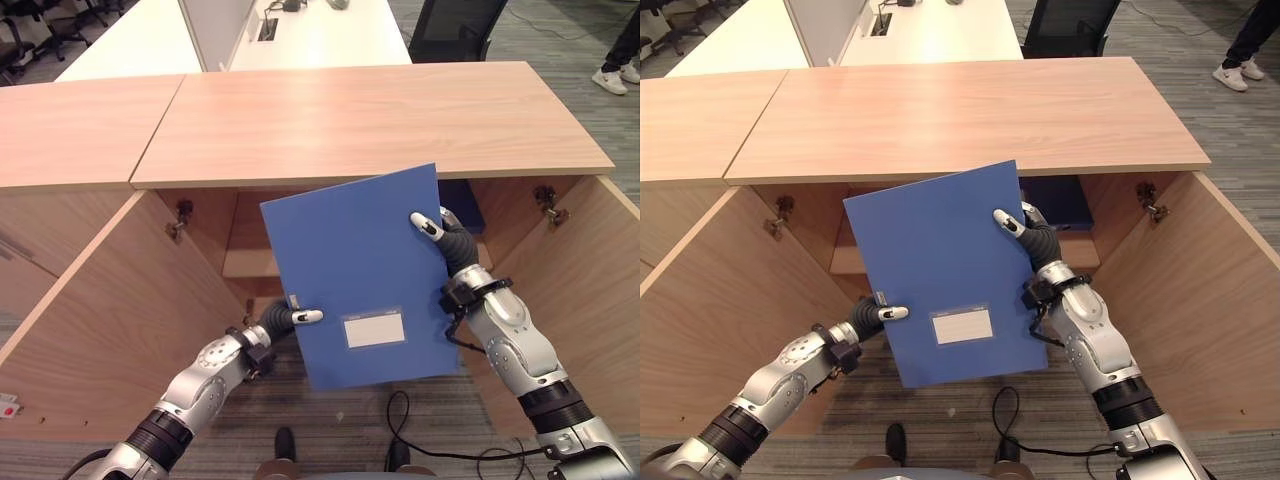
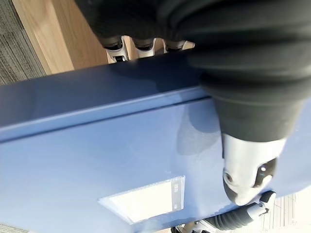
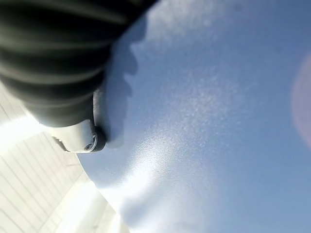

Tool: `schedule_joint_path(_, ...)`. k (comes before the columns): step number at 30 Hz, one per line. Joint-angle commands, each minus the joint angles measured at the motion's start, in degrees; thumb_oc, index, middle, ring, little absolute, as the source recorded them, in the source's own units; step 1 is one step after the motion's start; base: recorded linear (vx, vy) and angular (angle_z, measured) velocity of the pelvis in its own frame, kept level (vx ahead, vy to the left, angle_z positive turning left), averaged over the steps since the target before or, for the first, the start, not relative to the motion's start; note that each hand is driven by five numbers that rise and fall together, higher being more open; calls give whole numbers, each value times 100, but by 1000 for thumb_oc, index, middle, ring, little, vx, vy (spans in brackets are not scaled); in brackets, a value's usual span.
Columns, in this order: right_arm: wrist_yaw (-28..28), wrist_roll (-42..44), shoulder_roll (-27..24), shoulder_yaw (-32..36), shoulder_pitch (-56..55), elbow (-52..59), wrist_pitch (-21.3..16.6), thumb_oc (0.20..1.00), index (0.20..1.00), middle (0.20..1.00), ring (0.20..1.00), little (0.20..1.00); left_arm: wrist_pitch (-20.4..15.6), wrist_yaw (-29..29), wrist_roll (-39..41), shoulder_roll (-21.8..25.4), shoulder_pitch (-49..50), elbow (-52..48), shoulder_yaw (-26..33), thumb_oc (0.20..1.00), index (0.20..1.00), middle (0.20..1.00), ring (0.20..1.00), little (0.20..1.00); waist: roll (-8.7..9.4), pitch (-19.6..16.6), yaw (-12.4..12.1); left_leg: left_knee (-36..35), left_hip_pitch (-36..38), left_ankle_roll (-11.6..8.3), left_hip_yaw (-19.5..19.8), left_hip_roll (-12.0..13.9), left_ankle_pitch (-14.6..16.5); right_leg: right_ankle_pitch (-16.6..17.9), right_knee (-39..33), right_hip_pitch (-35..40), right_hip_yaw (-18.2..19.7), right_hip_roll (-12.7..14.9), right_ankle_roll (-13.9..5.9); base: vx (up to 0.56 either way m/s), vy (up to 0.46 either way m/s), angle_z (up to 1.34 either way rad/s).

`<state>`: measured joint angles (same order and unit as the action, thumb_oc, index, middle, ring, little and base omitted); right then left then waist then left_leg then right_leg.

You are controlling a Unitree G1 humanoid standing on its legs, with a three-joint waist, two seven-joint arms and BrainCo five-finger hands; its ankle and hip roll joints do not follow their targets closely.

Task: Put the empty folder in the office cabinet

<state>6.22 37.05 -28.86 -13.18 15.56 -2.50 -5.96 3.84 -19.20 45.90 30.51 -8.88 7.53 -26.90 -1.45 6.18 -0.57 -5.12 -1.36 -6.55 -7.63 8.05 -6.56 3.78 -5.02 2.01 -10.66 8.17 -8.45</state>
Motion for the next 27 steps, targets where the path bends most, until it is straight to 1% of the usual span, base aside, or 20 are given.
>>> schedule_joint_path(1,121,12,370,-55,531,315,-287,200,200,200,200,200,-230,-122,228,-317,-745,13,-218,1000,1000,1000,1000,1000,131,58,-79,12,272,-212,19,53,525,-391,388,-62,74,142,-410,0,0,0)
schedule_joint_path(6,105,-18,441,-64,519,283,-278,200,200,200,200,200,-227,-88,207,-382,-777,43,-211,1000,1000,1000,1000,1000,135,61,-82,12,278,-208,33,44,535,-402,396,-48,70,155,-406,0,0,0)
schedule_joint_path(7,121,-37,476,-69,509,275,-253,200,200,200,200,200,-212,-103,208,-427,-769,47,-209,319,319,319,319,319,140,59,-81,12,292,-207,31,43,542,-407,396,-28,64,158,-407,0,0,0)
schedule_joint_path(8,130,-44,484,-65,505,268,-252,200,200,200,200,200,-204,-107,212,-444,-773,54,-202,200,200,200,200,200,140,59,-81,12,297,-206,31,42,544,-408,397,-28,67,159,-405,0,0,0)
schedule_joint_path(27,107,-248,638,61,364,229,-219,200,200,200,200,200,-272,-27,77,-659,-576,157,28,200,200,200,200,200,157,39,-96,12,331,-176,51,18,579,-429,407,0,73,172,-393,0,0,0)
